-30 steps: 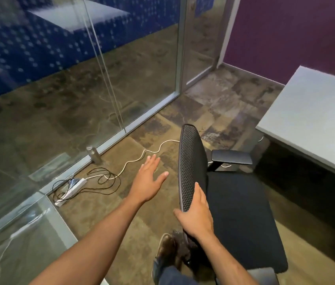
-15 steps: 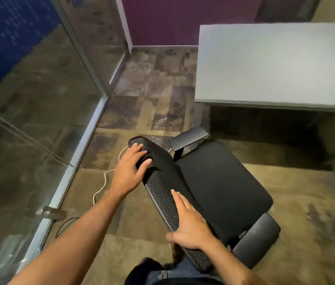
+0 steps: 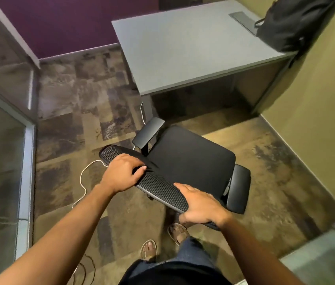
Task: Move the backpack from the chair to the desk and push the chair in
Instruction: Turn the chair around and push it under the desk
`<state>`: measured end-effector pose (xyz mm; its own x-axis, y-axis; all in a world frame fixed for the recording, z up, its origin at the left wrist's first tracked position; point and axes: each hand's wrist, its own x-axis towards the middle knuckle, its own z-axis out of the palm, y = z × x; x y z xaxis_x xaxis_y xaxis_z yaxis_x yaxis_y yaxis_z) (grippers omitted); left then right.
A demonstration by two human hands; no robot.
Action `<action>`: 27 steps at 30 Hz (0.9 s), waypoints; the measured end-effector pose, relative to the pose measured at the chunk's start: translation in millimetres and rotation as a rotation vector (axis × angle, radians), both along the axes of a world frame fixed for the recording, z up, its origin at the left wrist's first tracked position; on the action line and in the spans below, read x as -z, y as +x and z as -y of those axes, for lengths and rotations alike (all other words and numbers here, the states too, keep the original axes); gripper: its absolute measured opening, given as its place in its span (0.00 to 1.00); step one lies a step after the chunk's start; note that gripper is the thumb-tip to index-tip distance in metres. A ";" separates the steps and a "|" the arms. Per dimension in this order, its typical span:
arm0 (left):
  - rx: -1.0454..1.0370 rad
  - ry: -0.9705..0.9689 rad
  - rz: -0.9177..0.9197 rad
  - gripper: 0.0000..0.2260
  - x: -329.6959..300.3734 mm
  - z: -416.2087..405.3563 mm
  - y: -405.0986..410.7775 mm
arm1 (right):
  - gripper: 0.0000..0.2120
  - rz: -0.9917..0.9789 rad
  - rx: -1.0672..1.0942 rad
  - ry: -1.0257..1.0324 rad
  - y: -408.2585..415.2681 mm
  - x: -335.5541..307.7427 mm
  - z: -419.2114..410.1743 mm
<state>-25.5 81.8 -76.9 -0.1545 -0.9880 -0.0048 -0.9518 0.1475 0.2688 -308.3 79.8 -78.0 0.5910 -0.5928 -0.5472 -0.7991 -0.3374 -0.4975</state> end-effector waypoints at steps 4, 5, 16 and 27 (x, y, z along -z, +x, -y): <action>0.099 -0.017 0.016 0.19 5.2 -3.9 5.7 | 0.50 -0.049 0.041 -0.052 -0.2 -5.1 -10.2; 0.121 -0.025 0.013 0.18 5.2 -3.8 8.4 | 0.49 -0.055 0.052 -0.073 -0.2 -6.2 -13.1; 0.266 -0.117 0.009 0.16 3.7 12.3 32.3 | 0.53 -0.229 0.253 -0.391 15.8 -5.2 -45.1; 0.270 -0.234 0.071 0.20 1.5 42.6 22.2 | 0.39 -0.271 0.356 -0.662 14.1 -7.0 -29.1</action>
